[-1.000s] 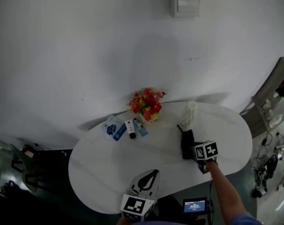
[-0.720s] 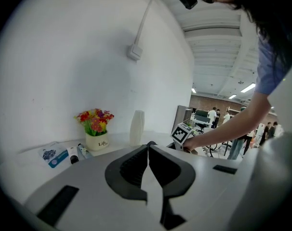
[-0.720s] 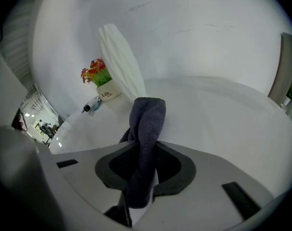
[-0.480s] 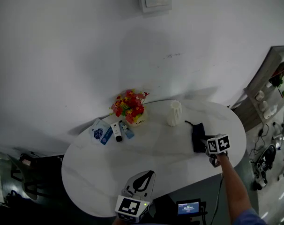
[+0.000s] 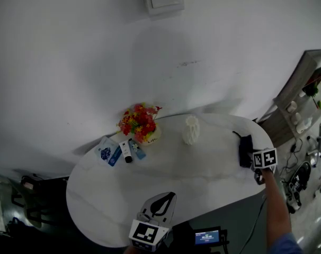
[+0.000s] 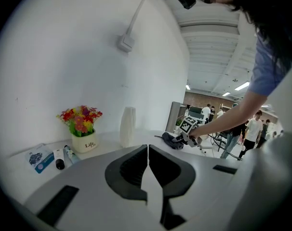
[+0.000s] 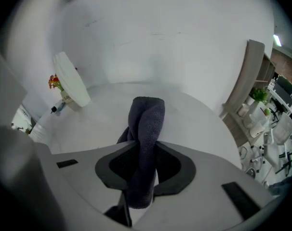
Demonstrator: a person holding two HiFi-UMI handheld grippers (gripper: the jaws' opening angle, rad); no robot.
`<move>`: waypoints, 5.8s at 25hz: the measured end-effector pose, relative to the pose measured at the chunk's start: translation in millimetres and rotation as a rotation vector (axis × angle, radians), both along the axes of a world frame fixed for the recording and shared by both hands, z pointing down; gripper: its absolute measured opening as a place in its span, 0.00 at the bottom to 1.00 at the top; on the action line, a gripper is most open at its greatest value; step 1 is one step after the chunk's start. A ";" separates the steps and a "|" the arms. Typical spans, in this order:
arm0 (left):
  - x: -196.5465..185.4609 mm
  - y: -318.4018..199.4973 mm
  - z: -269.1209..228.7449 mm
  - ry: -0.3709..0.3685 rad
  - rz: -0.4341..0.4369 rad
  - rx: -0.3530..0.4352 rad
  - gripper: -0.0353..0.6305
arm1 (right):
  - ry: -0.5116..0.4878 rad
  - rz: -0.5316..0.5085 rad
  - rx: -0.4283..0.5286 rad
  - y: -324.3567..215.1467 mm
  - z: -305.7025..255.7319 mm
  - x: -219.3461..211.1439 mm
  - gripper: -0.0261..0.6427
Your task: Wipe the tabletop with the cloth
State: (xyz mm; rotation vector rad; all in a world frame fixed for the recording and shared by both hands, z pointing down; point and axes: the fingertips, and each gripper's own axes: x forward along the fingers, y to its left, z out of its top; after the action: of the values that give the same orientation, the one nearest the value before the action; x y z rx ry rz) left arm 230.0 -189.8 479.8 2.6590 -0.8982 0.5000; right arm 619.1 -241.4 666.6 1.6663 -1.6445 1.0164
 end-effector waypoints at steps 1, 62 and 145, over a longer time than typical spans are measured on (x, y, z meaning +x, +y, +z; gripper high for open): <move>0.2 -0.1 -0.2 -0.002 0.002 0.000 0.08 | 0.019 0.017 -0.006 2.5 -0.6 12.2 0.17; -581.5 138.4 24.8 0.082 -0.783 -0.016 0.08 | -0.404 -1.003 0.027 106.5 -64.4 -957.6 0.17; 132.6 50.3 -9.3 0.076 0.070 0.031 0.08 | 0.013 -0.290 -0.056 56.7 0.8 -47.9 0.17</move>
State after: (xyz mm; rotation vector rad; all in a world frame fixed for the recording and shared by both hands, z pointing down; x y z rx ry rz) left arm 362.6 -139.5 470.5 2.7249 -0.8000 0.4007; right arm 571.2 -184.7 667.5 1.3466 -1.7693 0.8964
